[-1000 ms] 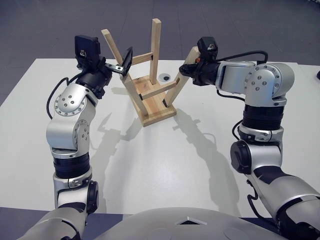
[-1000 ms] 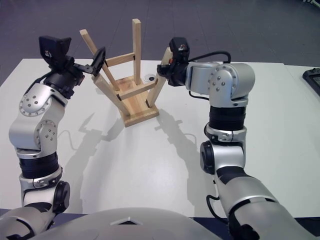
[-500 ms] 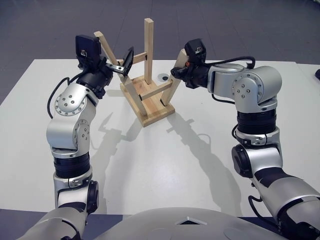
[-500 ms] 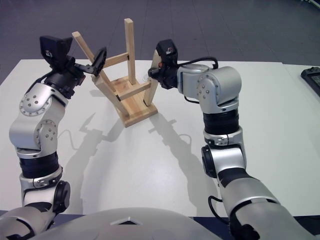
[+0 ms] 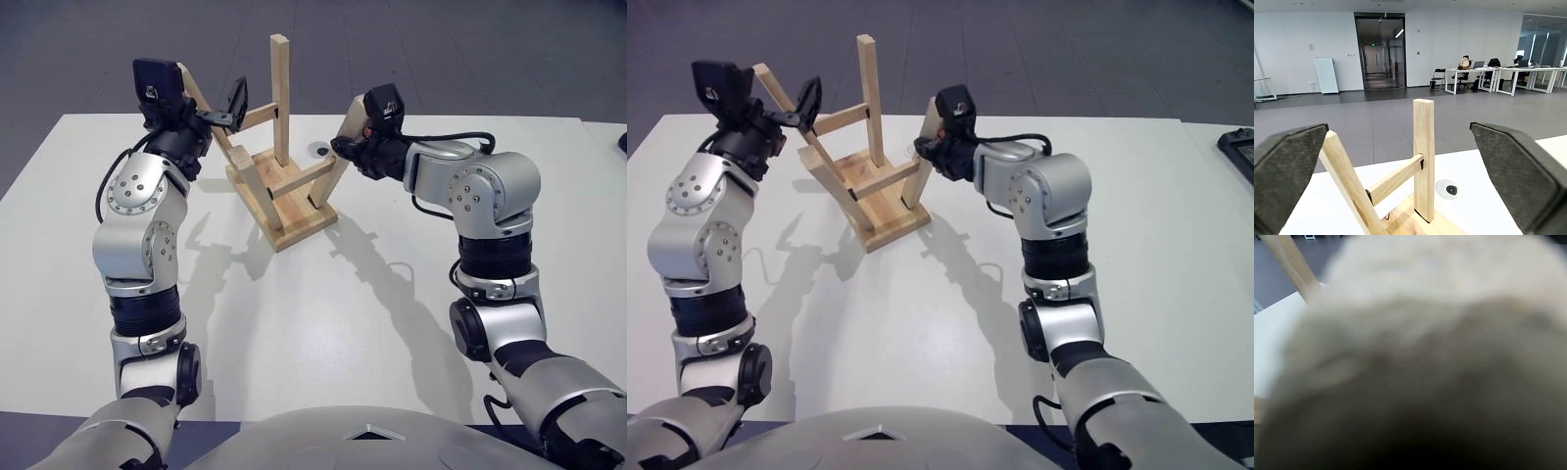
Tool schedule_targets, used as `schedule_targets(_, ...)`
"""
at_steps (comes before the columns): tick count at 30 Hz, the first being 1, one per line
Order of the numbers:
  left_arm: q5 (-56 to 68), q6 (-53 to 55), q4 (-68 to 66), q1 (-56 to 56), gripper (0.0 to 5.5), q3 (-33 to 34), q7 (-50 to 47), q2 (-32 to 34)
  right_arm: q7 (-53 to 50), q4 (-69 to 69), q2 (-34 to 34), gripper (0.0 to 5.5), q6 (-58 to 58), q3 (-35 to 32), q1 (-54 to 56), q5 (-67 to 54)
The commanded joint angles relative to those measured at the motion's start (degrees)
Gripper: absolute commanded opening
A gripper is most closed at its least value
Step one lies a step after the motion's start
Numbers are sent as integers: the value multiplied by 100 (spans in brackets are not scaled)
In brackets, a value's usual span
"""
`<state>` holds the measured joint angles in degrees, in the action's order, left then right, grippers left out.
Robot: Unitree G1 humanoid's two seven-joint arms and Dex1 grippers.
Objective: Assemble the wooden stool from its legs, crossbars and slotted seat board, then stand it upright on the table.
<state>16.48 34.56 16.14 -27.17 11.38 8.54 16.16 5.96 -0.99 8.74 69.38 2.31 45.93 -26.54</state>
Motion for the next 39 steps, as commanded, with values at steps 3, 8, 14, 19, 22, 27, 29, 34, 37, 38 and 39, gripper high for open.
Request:
schedule_targets(3,193,50,-56,-141,540,141,-3,-5,195,213,-57,313,427,930,-970,272)
schedule_targets(8,282,16,27,-93,540,178,-28,-41,569,-986,403,393,307,669,-1207,110)
schedule_targets(14,399,-160,72,-100,540,294,-58,-84,1185,-1500,709,496,-321,-123,-1106,-171)
schedule_targets(19,808,-354,346,120,540,828,-44,-111,3083,-2912,1692,539,-902,-1574,-1407,-1817)
schedule_targets(22,1167,-593,353,140,540,1452,-290,-216,2408,-2403,1146,539,-1574,-2459,-550,-2397)
schedule_targets(27,1262,-909,243,26,540,1750,-661,-256,1016,-791,205,539,-3296,-2305,1058,-1503)
schedule_targets(29,1286,-953,155,-44,540,1783,-745,-211,788,-265,-5,539,-3426,-2124,1157,-1321)
schedule_targets(34,1279,-796,79,13,540,1585,-783,-143,408,-60,-441,539,-2655,-703,-512,-646)
schedule_targets(37,1303,-641,118,205,540,1423,-790,-204,506,-285,-327,539,-2231,82,-1365,-351)
schedule_targets(38,1333,-598,148,289,540,1376,-798,-257,514,-296,-334,539,-2261,190,-1495,-246)
schedule_targets(39,1325,-573,163,365,540,1297,-789,-293,559,-305,-395,539,-2298,178,-1531,-259)
